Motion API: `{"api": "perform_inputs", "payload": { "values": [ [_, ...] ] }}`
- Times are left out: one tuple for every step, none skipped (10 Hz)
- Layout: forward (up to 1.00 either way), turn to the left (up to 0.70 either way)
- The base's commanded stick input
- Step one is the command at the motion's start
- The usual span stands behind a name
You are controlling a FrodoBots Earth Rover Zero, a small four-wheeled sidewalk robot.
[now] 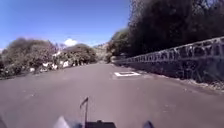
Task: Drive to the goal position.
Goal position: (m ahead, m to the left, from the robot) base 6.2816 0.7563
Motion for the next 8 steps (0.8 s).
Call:
{"api": "perform_inputs", "payload": {
  "values": [
    [0.5,0.0],
    [0.5,0.0],
    [0.5,0.0],
    [0.5,0.0],
    [0.5,0.0],
    [0.5,0.0],
    [0.5,0.0],
    [0.5,0.0]
  ]
}}
